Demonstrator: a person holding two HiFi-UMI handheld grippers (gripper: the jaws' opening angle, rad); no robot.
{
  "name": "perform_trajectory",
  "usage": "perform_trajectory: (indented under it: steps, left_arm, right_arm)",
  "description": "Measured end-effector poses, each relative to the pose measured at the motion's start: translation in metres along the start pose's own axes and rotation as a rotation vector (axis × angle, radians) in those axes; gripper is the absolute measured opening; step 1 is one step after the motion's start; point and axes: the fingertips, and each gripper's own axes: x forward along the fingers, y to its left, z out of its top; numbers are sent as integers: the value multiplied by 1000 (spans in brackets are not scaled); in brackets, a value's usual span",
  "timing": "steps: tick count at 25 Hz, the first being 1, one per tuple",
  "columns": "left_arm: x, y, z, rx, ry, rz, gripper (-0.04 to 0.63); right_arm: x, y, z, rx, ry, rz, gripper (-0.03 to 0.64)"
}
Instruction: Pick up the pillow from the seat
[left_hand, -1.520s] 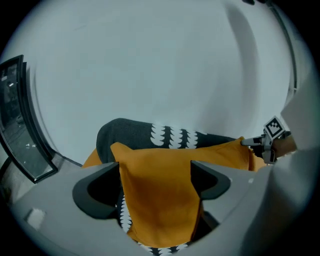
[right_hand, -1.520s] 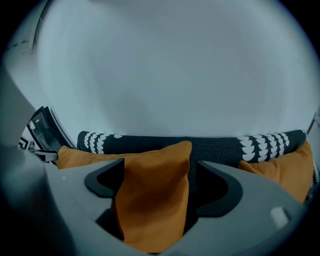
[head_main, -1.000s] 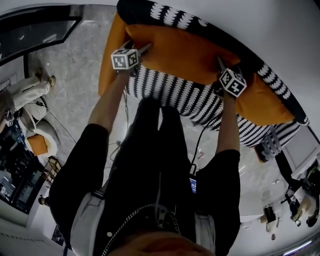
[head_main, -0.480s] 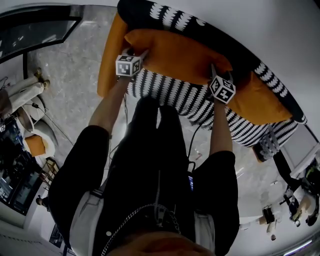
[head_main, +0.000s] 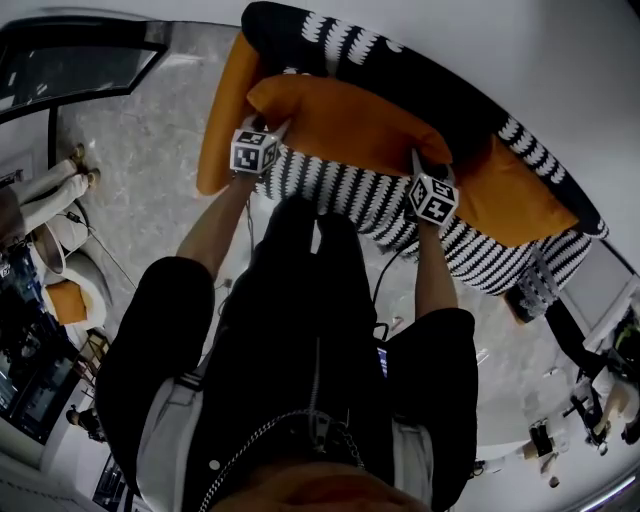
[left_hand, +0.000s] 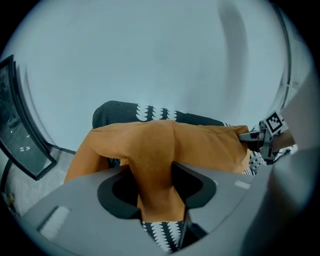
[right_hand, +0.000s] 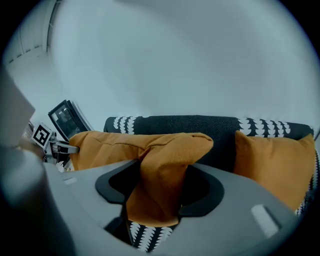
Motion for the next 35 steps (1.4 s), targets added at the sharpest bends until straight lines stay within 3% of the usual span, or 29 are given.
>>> perform_trajectory:
  steps: [8,19,28,35]
  left_arm:
    - [-58,-7,46,65,-97,6,181]
    - [-150,-14,157,192,-319,-59,175]
    - [-213,-61,261,267,-485,-95,160]
    - [-272,-86,316,353,-576,-83,158]
  right_arm:
    - [-46,29,31,9,-97,29,250]
    - [-124,68,137,5,-306,38,252]
    - [-201,62,225,-23,-474,-32,235]
    - [-264,71,271,-30,-603,-38,227]
